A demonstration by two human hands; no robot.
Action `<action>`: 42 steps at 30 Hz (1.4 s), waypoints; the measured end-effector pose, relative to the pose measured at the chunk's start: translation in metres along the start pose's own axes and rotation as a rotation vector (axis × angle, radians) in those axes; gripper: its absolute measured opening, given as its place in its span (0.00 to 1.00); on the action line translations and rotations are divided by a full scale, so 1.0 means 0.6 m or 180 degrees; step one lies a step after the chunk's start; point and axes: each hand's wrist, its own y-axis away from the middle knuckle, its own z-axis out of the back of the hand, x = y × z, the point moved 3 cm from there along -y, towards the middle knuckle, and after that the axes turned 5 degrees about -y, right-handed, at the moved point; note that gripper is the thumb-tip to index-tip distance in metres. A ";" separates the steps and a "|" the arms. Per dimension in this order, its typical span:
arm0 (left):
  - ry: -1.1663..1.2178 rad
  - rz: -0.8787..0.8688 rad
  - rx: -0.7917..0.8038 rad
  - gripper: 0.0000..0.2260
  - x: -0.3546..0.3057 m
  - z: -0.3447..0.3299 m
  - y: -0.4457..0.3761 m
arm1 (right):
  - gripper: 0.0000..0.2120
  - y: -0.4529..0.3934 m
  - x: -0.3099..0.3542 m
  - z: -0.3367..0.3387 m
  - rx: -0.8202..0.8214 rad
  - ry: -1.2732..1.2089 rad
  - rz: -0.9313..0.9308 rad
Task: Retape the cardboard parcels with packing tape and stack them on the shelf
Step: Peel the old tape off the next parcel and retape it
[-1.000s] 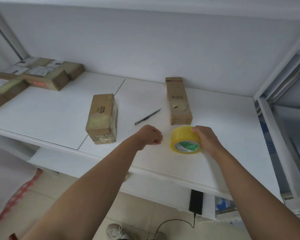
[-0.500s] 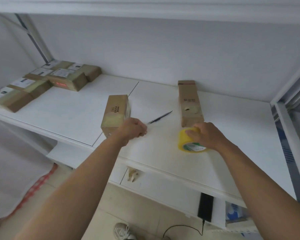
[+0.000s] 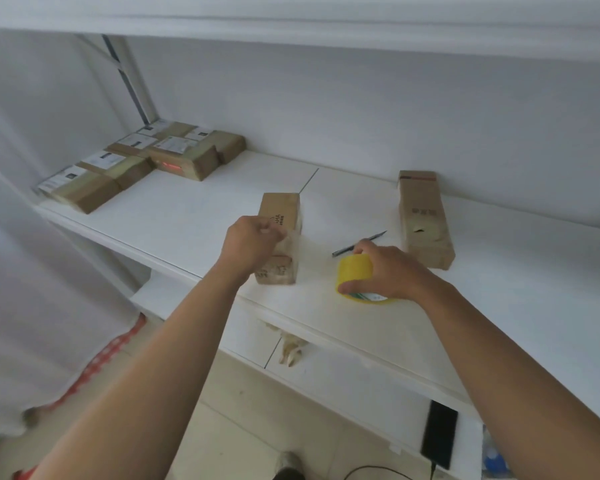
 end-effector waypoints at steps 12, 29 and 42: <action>-0.0194 -0.0541 0.0513 0.05 -0.016 0.013 -0.048 | 0.29 -0.061 0.005 0.033 0.0820 0.0912 -0.0696; -0.0413 -0.0509 0.0317 0.04 -0.019 0.038 -0.108 | 0.09 -0.153 0.082 0.010 -0.0231 -0.3589 0.0077; 0.0273 0.0014 0.1078 0.26 0.111 -0.046 -0.089 | 0.13 -0.183 0.104 0.007 0.0546 -0.3827 0.0542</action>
